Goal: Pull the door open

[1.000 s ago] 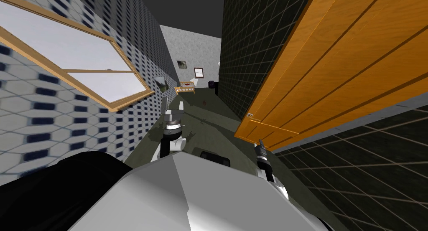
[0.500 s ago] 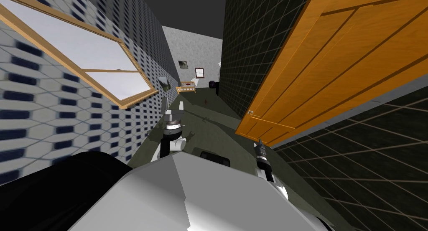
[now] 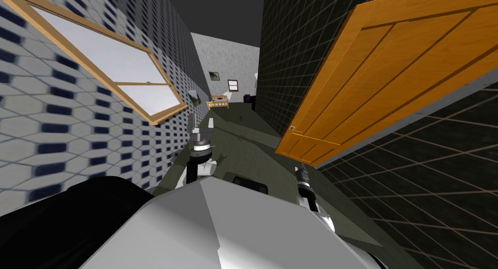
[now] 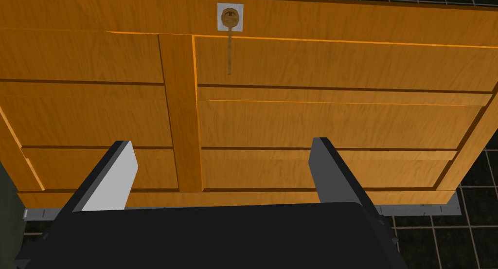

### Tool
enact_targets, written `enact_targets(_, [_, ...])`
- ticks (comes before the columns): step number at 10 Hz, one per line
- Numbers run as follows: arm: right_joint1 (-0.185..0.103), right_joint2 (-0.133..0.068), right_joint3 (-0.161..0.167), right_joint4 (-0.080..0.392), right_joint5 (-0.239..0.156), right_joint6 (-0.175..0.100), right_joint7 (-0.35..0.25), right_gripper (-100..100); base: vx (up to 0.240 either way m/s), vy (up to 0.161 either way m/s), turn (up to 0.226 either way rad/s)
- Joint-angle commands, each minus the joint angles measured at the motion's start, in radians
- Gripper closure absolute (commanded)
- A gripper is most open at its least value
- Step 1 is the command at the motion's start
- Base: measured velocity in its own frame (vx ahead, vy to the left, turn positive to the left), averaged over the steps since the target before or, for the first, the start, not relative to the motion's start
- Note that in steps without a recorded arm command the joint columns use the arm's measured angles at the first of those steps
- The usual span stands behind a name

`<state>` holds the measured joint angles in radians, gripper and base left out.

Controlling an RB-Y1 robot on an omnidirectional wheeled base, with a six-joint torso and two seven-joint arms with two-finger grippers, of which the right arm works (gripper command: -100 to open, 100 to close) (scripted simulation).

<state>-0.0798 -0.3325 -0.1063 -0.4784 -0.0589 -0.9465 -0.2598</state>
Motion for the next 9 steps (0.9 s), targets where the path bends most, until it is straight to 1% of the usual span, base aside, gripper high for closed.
enact_targets(1, [0.002,0.002,0.003,-0.005,0.001,0.004,0.004,-100,-0.149,0.135,-0.008])
enact_targets(3, [0.003,0.004,0.009,-0.008,0.004,0.006,0.010,-100,-0.162,0.145,-0.006])
enact_targets(5, [0.006,0.006,0.016,-0.012,0.007,0.010,0.017,-100,-0.089,0.167,-0.006])
enact_targets(8, [0.010,0.009,0.028,-0.018,0.011,0.016,0.027,-100,-0.033,0.196,-0.009])
enact_targets(9, [0.012,0.011,0.034,-0.021,0.014,0.018,0.031,-100,0.050,0.205,-0.019])
